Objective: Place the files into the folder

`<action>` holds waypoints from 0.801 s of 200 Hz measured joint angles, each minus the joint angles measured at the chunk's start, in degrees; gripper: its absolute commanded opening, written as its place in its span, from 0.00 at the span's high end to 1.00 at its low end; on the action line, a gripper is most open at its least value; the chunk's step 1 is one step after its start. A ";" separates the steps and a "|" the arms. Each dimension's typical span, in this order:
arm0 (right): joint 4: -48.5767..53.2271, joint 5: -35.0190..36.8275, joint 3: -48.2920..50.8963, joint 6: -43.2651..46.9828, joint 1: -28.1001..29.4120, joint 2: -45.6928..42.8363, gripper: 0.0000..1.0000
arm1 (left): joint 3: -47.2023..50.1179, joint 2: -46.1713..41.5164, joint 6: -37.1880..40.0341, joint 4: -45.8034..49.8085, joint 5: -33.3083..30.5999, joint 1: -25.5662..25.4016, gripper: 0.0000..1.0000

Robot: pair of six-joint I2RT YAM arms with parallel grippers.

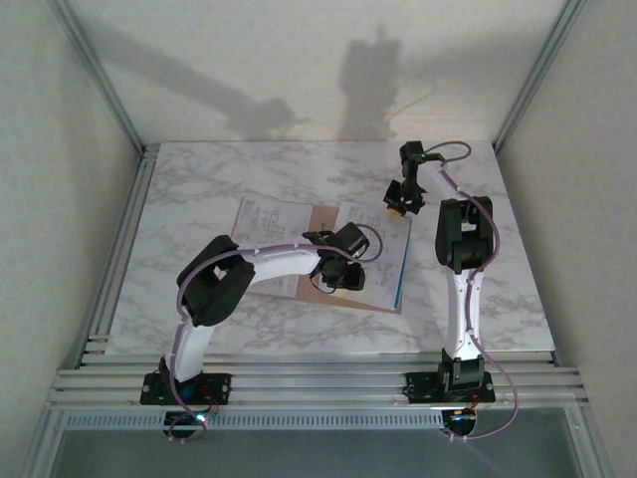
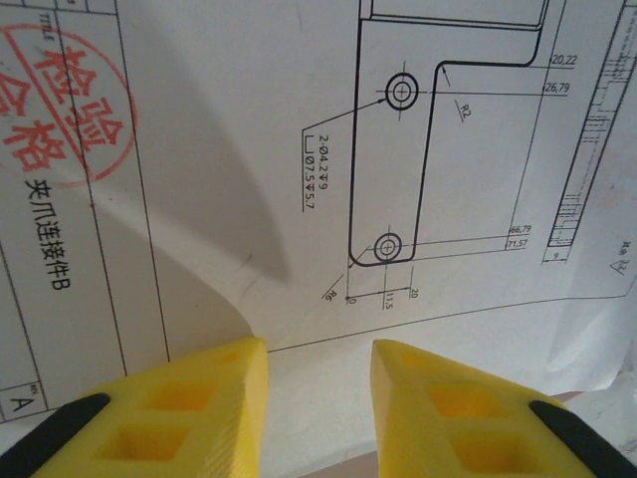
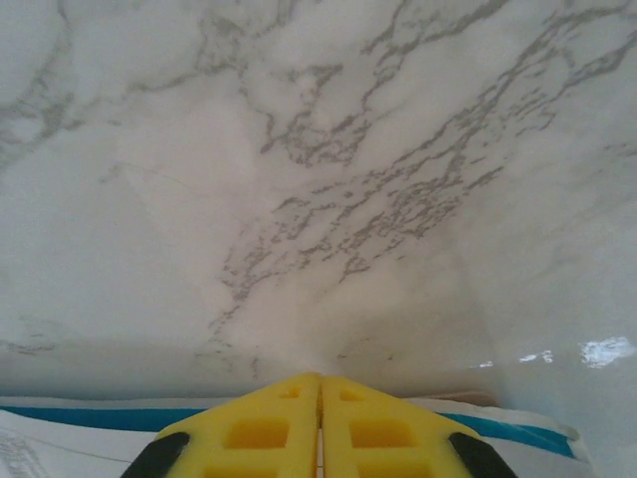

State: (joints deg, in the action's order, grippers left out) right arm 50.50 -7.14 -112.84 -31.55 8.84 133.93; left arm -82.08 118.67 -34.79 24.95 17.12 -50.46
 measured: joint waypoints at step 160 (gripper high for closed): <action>-10.03 3.02 41.99 -12.61 -5.49 -33.57 0.99 | 11.04 -16.57 -4.42 -1.53 -0.46 8.55 0.67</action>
State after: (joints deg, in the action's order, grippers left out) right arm 40.47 -4.12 -70.85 -44.16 3.36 100.36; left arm -71.05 102.10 -39.20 23.42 16.67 -41.91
